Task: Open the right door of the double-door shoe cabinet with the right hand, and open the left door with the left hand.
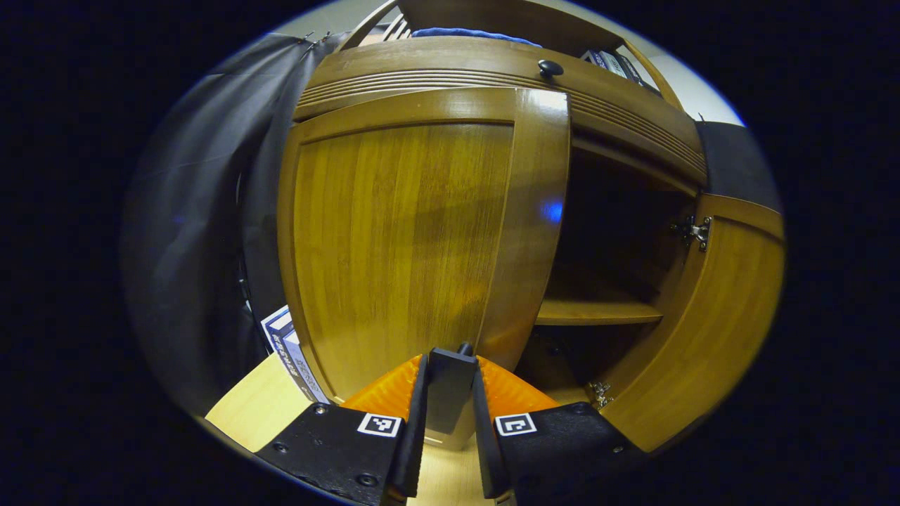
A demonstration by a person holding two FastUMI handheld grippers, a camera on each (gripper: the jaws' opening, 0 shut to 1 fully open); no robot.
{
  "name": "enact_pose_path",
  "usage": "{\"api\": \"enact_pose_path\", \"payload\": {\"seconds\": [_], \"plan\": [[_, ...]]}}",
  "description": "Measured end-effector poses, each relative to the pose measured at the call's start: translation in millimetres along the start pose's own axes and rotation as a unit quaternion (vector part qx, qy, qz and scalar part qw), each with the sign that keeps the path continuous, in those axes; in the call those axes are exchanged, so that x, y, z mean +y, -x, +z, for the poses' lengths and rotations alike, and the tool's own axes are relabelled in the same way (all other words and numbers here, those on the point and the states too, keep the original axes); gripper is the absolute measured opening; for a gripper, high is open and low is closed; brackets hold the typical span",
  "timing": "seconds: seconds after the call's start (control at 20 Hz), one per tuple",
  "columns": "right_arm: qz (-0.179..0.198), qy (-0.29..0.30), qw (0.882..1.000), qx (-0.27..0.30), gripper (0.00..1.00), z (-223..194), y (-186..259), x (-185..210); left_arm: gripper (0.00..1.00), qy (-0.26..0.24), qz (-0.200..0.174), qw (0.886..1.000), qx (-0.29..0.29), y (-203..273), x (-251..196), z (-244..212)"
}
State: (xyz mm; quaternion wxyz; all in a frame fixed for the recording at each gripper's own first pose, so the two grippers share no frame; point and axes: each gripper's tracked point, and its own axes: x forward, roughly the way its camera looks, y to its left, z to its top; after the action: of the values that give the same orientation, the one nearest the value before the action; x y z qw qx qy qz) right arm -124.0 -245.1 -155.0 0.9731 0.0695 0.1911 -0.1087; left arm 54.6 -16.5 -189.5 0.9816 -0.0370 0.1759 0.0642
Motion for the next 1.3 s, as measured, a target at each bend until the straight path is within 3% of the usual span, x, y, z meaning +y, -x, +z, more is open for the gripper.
{"api": "enact_pose_path", "payload": {"seconds": [0.8, 1.15, 1.3], "plan": [[0.116, 0.047, 0.991, 0.046, 0.21, -27.7, -8.2, 76.9, 0.33, 0.057, 0.034, 0.998, -0.005, 60.5, 41.3, -9.4], [0.16, 0.06, 0.984, 0.06, 0.21, -38.0, -10.4, 109.1, 0.33, 0.042, 0.049, 0.998, -0.007, 81.9, 62.4, -10.4], [0.176, 0.063, 0.98, 0.066, 0.21, -43.2, -11.0, 120.6, 0.33, 0.044, 0.04, 0.998, -0.009, 90.4, 68.7, -11.4]]}}
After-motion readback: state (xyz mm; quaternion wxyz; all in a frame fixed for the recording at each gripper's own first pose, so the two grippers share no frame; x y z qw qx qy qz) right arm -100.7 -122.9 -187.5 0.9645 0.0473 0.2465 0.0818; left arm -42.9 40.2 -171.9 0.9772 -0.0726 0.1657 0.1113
